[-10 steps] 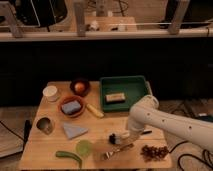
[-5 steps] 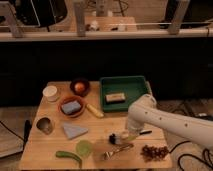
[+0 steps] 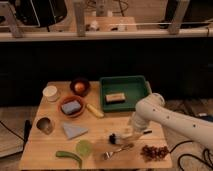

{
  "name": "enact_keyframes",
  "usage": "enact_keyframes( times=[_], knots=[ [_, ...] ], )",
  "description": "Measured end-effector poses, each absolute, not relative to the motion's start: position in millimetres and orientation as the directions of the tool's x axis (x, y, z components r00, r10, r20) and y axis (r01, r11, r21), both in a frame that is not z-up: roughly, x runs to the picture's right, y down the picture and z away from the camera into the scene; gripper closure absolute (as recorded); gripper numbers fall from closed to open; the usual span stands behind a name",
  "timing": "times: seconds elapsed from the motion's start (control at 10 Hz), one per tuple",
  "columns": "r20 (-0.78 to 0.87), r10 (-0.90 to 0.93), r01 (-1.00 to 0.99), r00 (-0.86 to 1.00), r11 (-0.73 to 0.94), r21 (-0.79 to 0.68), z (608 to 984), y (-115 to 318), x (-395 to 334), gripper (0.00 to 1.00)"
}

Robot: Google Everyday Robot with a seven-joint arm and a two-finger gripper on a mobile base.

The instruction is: Wipe table surface with brush

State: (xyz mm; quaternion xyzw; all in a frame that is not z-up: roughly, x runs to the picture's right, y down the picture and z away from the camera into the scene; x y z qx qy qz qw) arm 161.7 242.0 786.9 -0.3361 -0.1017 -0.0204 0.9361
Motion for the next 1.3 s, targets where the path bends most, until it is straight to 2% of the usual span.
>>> enact_keyframes(
  times=[0.1,0.8,1.3],
  knots=[
    [0.202,0.051,0.091,0.978,0.769,-0.633,790.2,243.4,166.5,0.2],
    [0.193,0.084,0.074,0.978,0.722,-0.688,817.1,253.3,164.6,0.2],
    [0.166,0.086,0.048,0.982,0.742,-0.668,818.1,255.3,175.1,0.2]
  ],
)
